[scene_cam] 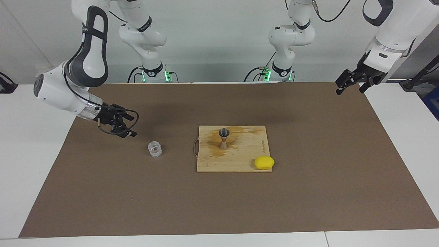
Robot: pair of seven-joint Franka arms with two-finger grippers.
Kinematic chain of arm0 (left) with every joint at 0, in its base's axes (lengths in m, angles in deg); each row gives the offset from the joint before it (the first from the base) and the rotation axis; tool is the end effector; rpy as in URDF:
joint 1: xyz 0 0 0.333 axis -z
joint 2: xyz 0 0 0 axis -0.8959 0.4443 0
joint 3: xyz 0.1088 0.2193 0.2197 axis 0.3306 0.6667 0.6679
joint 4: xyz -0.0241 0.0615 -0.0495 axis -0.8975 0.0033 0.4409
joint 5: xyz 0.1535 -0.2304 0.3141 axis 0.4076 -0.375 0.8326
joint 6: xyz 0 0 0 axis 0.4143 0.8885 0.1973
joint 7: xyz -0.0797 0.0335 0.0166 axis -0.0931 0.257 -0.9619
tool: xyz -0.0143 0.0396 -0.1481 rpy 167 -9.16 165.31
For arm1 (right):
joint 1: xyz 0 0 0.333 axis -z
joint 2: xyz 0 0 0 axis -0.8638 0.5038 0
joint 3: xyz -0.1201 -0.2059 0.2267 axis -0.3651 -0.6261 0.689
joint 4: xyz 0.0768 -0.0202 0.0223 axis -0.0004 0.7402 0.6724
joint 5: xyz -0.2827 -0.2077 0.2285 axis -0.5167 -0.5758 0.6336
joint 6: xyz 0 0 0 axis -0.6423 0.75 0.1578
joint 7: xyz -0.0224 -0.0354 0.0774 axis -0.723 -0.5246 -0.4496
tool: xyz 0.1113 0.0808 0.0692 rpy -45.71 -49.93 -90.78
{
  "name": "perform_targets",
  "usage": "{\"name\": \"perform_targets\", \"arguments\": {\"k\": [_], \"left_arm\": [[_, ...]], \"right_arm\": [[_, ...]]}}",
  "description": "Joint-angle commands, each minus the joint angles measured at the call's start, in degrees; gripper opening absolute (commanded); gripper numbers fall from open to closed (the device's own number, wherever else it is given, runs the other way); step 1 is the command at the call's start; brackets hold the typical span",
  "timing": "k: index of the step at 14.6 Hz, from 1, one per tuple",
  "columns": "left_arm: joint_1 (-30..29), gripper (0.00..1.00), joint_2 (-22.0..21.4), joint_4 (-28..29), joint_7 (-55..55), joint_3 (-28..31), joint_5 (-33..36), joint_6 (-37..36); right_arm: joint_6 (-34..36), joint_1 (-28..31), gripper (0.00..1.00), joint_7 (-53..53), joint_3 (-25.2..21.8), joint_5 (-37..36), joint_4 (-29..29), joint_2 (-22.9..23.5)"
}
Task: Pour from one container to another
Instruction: 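Open the right gripper and pull it away from the glass cup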
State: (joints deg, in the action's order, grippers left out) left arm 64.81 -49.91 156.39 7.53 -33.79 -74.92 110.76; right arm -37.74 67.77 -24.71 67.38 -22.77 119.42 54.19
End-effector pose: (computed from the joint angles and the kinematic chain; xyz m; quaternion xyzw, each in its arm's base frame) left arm 0.5696 0.0102 0.5865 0.9998 0.0173 -0.0062 0.0121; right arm 0.5877 -0.0342 0.3733 -0.8254 0.5138 0.1681 0.1628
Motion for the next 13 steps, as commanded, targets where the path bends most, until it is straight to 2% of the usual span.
{"name": "perform_targets", "arguments": {"k": [1,4,9,12,13], "left_arm": [[0.66,1.00,-0.29,-0.61,-1.22,0.27,1.20,-0.63],[0.66,1.00,-0.29,-0.61,-1.22,0.27,1.20,-0.55],[0.66,1.00,-0.29,-0.61,-1.31,0.27,1.20,-0.55],[0.66,1.00,-0.29,-0.61,-1.31,0.27,1.20,-0.55],[0.66,1.00,-0.29,-0.61,-1.31,0.27,1.20,-0.55]], "right_arm": [[-3.52,-2.83,1.00,3.73,0.44,-11.19,-3.19,-0.35],[-7.41,-5.38,1.00,12.51,0.44,-14.65,-3.19,-1.06],[-6.97,-3.28,1.00,35.10,-0.08,-15.88,-3.37,-3.17],[-6.36,-4.06,1.00,37.85,0.35,-22.64,-4.07,-5.53],[-4.97,-4.06,1.00,37.94,0.44,-22.83,-4.16,-6.59]]}}
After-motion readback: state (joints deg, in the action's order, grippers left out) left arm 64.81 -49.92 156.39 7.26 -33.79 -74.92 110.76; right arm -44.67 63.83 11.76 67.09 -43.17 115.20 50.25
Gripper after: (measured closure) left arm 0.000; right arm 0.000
